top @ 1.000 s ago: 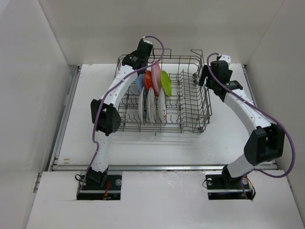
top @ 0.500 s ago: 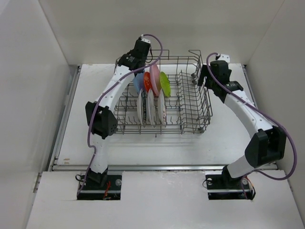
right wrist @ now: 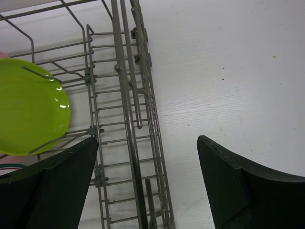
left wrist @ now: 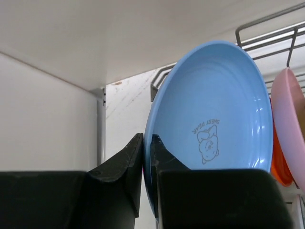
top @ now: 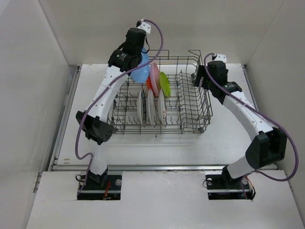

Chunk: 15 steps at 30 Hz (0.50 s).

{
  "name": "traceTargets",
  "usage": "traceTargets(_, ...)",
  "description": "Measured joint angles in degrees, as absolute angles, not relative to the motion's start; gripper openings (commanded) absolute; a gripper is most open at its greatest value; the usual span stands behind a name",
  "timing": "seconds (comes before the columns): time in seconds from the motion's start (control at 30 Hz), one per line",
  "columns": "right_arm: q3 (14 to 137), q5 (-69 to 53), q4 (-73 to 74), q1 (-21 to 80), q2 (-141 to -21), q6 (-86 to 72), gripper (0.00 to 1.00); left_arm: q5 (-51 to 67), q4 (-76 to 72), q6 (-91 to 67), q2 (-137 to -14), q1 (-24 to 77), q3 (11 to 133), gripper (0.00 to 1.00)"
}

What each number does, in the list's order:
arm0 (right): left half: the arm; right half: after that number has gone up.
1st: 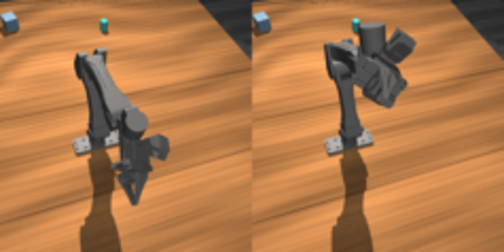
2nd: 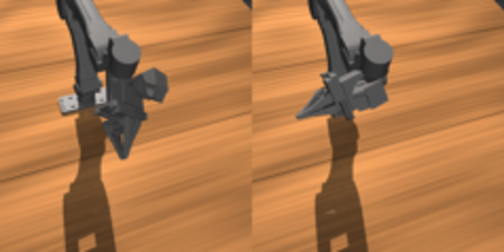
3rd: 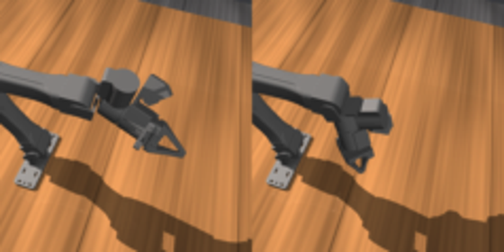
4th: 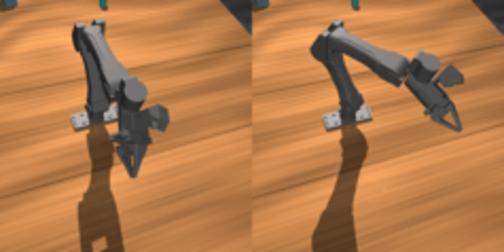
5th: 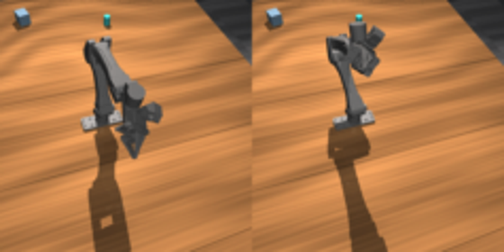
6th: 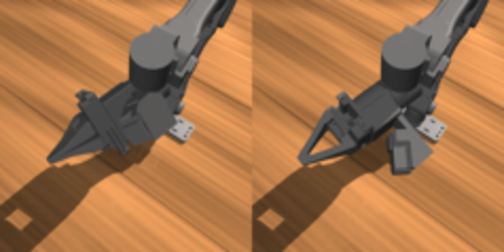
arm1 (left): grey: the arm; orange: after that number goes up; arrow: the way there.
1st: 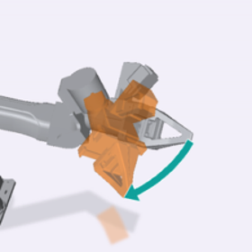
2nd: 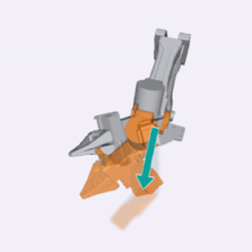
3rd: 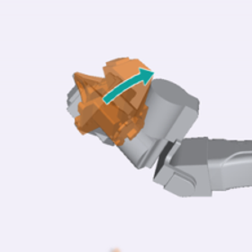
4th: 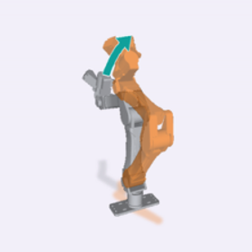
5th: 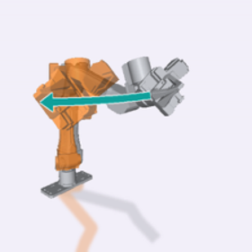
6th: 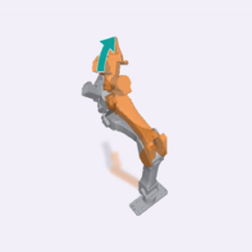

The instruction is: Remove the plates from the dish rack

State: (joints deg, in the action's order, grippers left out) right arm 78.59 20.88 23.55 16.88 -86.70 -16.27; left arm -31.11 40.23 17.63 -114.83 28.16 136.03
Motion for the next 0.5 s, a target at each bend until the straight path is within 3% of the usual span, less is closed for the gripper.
traceTargets(0.33, 80.12, 18.74, 24.47, 22.85, -86.37, -16.64, 0.91, -31.64, 41.17, 20.08, -111.13, 24.97, 137.91, 0.0)
traceTargets(0.5, 80.62, 16.62, 25.5, 23.51, -85.93, -16.4, 0.91, -27.07, 45.52, 14.85, -104.01, 10.37, 135.0, 0.0)
